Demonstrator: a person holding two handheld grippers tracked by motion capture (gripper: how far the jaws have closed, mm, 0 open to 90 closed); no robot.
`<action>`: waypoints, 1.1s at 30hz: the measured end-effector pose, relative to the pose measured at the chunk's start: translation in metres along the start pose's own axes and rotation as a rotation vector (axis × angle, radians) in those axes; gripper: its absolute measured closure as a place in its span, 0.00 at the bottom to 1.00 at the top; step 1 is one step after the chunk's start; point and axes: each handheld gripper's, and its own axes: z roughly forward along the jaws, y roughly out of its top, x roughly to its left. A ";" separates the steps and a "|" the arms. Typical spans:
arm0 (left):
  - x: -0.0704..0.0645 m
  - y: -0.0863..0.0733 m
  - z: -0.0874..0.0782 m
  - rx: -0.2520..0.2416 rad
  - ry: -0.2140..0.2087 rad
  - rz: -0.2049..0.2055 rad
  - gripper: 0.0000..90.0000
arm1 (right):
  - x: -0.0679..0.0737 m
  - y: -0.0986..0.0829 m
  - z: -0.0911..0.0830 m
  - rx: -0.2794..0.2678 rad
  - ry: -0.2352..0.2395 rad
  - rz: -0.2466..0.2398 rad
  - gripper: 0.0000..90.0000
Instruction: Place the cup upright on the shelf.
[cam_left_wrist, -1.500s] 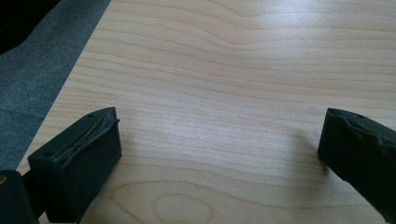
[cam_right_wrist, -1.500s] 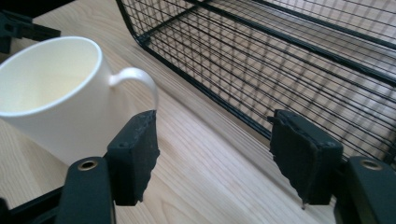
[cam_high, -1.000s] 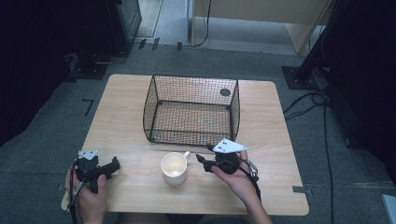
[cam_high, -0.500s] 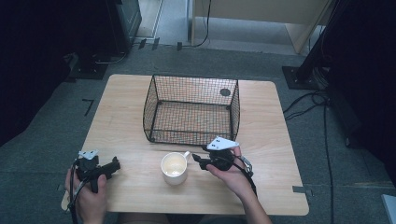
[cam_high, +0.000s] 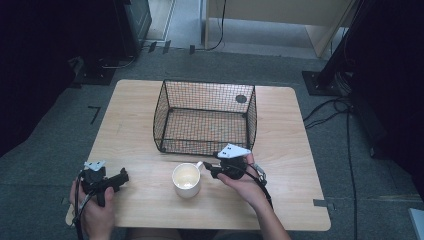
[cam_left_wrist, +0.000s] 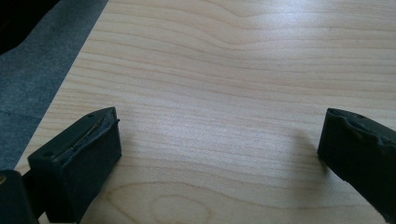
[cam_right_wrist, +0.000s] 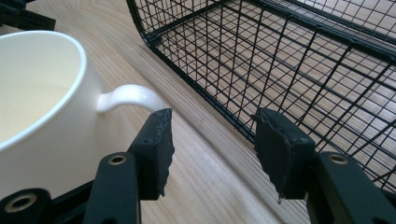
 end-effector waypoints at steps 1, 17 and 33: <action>0.000 0.000 0.000 0.000 0.000 0.000 0.00 | 0.000 0.000 0.000 0.000 -0.001 0.003 0.52; 0.000 0.000 0.000 0.000 -0.001 0.002 0.00 | -0.003 0.002 0.011 -0.011 -0.006 0.004 0.88; 0.000 0.000 0.000 0.000 -0.002 0.002 0.00 | -0.006 0.001 0.003 -0.028 0.048 -0.012 0.80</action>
